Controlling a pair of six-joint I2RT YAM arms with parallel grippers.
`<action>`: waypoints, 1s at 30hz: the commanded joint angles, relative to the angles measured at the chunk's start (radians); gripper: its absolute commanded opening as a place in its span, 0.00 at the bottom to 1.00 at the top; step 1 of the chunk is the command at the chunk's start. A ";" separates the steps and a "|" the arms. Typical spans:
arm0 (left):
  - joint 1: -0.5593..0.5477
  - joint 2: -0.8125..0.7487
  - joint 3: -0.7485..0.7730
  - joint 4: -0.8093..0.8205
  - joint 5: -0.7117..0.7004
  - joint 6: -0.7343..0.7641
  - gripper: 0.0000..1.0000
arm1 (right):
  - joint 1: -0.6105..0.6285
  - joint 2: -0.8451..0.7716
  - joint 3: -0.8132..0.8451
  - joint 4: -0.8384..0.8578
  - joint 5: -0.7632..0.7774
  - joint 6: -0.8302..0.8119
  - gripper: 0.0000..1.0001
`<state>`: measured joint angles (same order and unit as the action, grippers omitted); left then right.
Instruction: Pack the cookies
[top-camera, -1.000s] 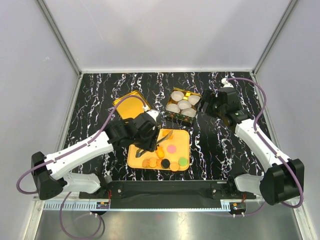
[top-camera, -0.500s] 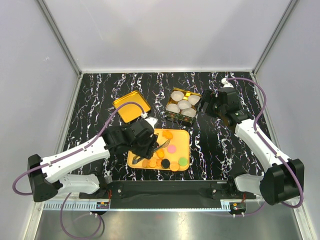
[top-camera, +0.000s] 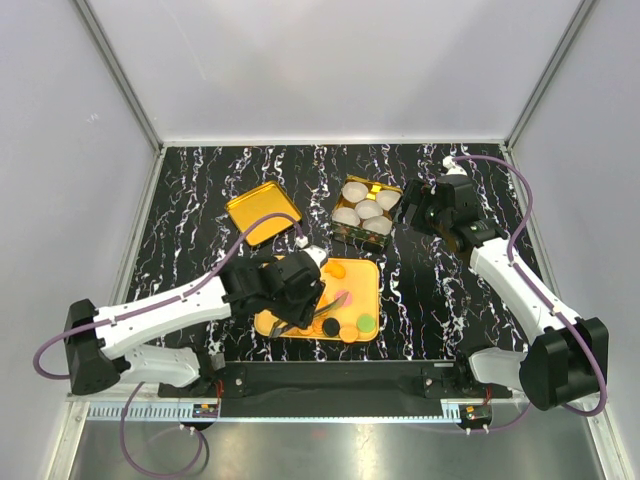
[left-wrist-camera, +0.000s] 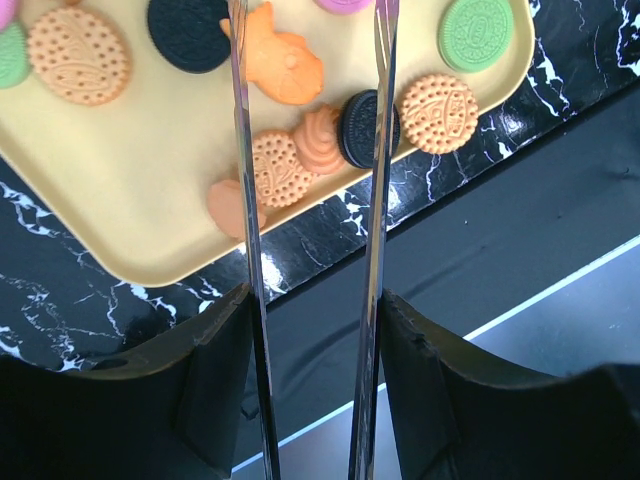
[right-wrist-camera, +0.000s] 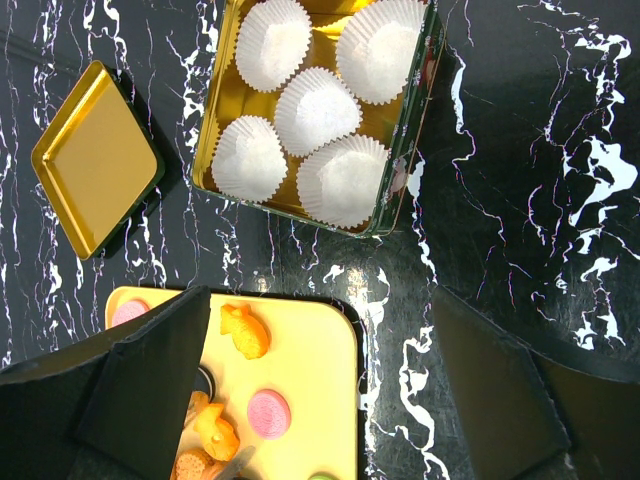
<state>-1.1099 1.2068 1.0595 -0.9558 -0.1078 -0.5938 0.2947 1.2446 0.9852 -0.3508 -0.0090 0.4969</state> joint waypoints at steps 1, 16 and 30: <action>-0.021 0.026 0.033 0.066 0.023 -0.001 0.54 | 0.006 -0.010 0.013 0.001 0.021 -0.018 1.00; -0.056 0.111 0.051 0.109 0.013 0.003 0.54 | 0.004 -0.014 0.010 0.003 0.020 -0.018 1.00; -0.076 0.135 0.082 0.069 -0.035 0.005 0.46 | 0.006 -0.014 0.010 0.001 0.018 -0.020 1.00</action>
<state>-1.1793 1.3514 1.0901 -0.8928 -0.1135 -0.5949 0.2947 1.2446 0.9852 -0.3508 -0.0093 0.4938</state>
